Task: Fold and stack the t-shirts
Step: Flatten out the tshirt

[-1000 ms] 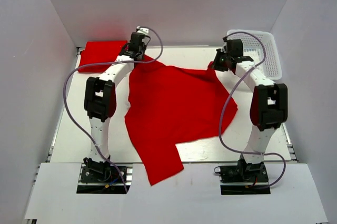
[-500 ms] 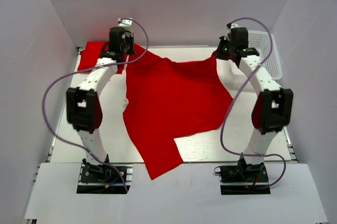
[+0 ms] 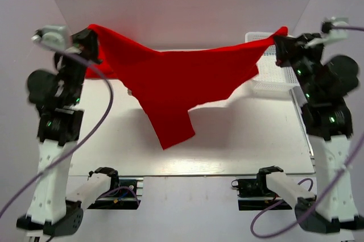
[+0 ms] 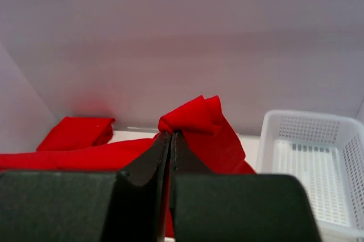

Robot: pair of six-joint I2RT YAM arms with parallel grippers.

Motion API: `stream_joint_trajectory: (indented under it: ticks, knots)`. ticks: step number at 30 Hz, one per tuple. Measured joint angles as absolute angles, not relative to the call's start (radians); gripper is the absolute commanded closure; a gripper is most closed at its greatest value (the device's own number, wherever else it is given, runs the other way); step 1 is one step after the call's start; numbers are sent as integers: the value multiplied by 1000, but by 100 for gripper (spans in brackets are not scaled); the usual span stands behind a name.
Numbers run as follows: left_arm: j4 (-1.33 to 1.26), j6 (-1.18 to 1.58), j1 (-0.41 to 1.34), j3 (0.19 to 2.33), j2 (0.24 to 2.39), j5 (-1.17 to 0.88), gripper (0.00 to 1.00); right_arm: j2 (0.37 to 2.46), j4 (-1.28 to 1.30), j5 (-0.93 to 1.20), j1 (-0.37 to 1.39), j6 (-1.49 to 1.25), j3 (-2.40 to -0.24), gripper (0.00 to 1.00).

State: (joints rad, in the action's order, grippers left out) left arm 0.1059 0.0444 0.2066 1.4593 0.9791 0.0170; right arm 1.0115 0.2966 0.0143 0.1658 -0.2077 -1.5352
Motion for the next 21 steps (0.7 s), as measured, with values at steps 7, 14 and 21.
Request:
stream_joint_trajectory:
  ticks: [7,14,21]
  knots:
    - [202,22,207,1654,858,-20,100,878,395,63,165,-177,-1688,100]
    - [329,-20,207,2004,896,-68,100,778,444,63,164,-166,-1825,100]
    - [331,-57,213,2038,904,-60,100,728,414,52,164,-170,-1768,100]
